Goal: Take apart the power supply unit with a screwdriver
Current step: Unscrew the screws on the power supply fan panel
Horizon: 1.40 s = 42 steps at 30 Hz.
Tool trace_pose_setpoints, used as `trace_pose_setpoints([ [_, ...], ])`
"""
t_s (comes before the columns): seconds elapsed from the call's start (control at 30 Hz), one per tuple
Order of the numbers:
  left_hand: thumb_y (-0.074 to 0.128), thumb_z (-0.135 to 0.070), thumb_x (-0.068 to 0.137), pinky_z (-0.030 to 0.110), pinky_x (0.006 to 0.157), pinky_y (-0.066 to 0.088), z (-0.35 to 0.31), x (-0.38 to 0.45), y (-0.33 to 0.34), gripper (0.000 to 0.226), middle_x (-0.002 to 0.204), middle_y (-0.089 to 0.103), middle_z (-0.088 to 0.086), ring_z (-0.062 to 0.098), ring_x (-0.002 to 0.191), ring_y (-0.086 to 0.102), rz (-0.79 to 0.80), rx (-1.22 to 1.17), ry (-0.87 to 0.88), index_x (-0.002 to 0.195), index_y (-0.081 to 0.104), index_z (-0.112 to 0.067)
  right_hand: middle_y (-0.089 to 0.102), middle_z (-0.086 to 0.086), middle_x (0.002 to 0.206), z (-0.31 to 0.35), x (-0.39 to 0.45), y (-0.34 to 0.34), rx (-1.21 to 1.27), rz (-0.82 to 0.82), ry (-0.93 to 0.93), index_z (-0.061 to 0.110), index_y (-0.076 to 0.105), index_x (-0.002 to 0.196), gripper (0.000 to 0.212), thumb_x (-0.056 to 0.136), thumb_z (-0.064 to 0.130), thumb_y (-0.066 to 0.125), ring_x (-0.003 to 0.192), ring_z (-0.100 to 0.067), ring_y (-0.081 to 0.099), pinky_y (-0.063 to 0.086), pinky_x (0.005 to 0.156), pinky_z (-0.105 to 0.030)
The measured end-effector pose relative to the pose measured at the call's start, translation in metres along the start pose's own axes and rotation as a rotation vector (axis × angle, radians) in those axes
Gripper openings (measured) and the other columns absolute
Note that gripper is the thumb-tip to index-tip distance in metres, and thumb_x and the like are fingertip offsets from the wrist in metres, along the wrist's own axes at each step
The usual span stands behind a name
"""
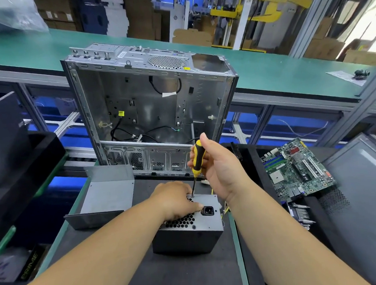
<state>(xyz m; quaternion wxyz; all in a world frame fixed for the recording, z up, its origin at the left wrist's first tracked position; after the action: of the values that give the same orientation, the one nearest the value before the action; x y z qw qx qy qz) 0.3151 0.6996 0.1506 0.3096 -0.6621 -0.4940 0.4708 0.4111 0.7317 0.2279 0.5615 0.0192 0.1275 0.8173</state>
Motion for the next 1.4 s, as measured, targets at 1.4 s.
trace_pose_setpoints([
  [1.4, 0.055, -0.069, 0.083, 0.031, 0.069, 0.032, 0.005, 0.006, 0.004, 0.04, 0.083, 0.042, -0.011, 0.018, 0.091, 0.044, -0.023, -0.009, -0.002, 0.085, 0.04, -0.031, 0.053, -0.002, 0.071, -0.012, 0.007, 0.005, 0.138, 0.144, 0.011, 0.015, 0.052, 0.089, 0.045, 0.091, 0.06, 0.048, 0.06, -0.015, 0.043, 0.041, 0.066, -0.026],
])
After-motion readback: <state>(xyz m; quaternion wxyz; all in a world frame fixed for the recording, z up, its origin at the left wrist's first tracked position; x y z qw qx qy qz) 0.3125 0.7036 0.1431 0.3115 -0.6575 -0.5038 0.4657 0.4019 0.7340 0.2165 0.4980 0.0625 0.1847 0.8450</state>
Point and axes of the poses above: each hand's wrist, its own x-axis towards the middle knuckle, its own y-axis out of the palm, z = x × y, the point moved 6 cm from there along x, towards the middle knuckle
